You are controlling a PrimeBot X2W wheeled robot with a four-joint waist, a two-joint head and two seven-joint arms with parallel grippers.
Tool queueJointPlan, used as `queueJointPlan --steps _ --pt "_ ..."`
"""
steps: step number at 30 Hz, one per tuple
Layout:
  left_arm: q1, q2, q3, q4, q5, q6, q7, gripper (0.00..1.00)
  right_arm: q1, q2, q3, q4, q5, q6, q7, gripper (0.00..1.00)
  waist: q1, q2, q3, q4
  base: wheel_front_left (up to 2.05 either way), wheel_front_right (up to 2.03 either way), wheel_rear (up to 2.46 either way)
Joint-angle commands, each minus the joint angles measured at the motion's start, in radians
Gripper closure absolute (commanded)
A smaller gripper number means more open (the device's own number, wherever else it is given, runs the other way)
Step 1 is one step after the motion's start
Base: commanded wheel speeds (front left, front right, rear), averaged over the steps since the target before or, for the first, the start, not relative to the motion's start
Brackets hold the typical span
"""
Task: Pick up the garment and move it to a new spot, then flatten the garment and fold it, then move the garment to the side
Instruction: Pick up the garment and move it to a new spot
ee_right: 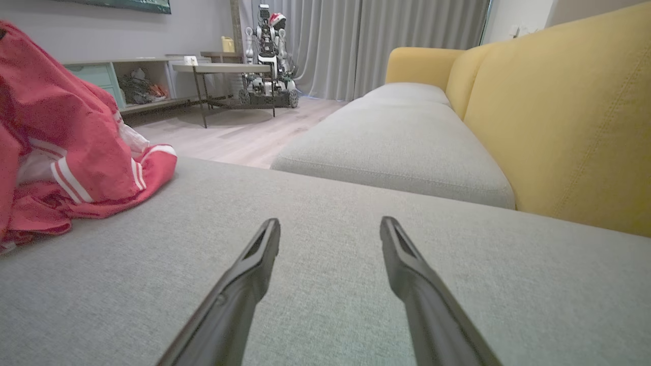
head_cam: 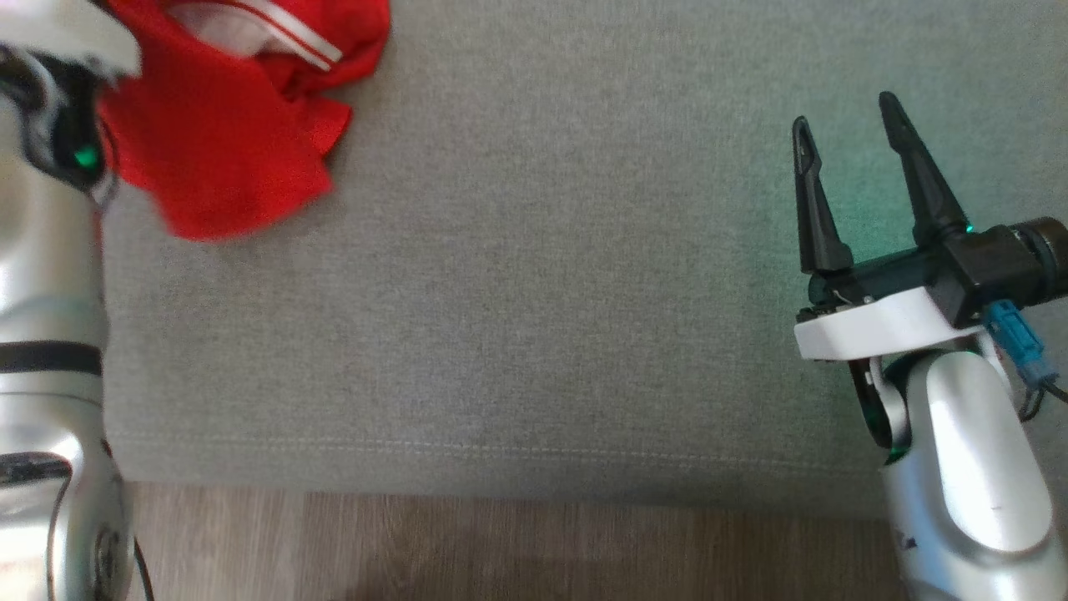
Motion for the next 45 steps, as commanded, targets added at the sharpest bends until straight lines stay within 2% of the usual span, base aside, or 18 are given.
queueJointPlan --steps 1,7,12,18,26,35,39,45 --pt "-0.01 0.062 0.043 -0.105 -0.002 0.011 -0.012 1.0 0.007 0.003 0.028 -0.024 0.012 0.0 -0.006 0.0 -0.0001 0.0 -0.039 0.009 0.0 0.0 0.0" --pt "0.076 0.038 0.096 -0.349 0.027 0.014 -0.012 1.0 0.019 0.003 0.042 -0.004 0.044 0.0 -0.006 0.0 -0.0001 0.0 -0.113 0.006 0.0 0.0 0.0" --pt "0.121 0.002 0.085 -0.488 0.041 -0.005 -0.012 1.0 0.027 0.003 0.053 0.003 0.072 0.0 -0.006 0.0 -0.0001 0.0 -0.159 -0.009 0.0 0.0 0.0" --pt "0.135 -0.042 0.0 -0.591 0.025 -0.025 0.0 1.0 0.024 0.003 0.051 -0.006 0.106 0.0 -0.006 0.0 -0.0001 0.0 -0.182 -0.063 0.0 0.0 0.0" --pt "0.113 -0.091 -0.117 -0.693 -0.012 -0.032 0.079 1.0 -0.004 0.003 0.037 -0.039 0.139 0.0 -0.006 0.0 -0.0001 0.0 -0.14 -0.17 0.0 0.0 0.0" --pt "0.074 -0.122 -0.2 -0.68 0.005 -0.022 0.119 1.0 -0.032 0.003 0.038 -0.091 0.199 0.0 -0.006 0.0 -0.0001 0.0 -0.075 -0.311 0.0 0.0 0.0" --pt "0.046 -0.145 -0.212 -0.605 -0.013 0.002 0.131 1.0 -0.038 0.003 0.039 -0.116 0.232 0.0 -0.006 0.0 -0.0001 0.0 -0.046 -0.373 0.0 0.0 0.0" --pt "0.003 -0.164 -0.259 -0.476 -0.002 0.036 0.092 1.0 -0.045 0.003 0.051 -0.145 0.271 0.0 -0.006 0.0 -0.0001 0.0 -0.014 -0.451 0.0 0.0 0.0"
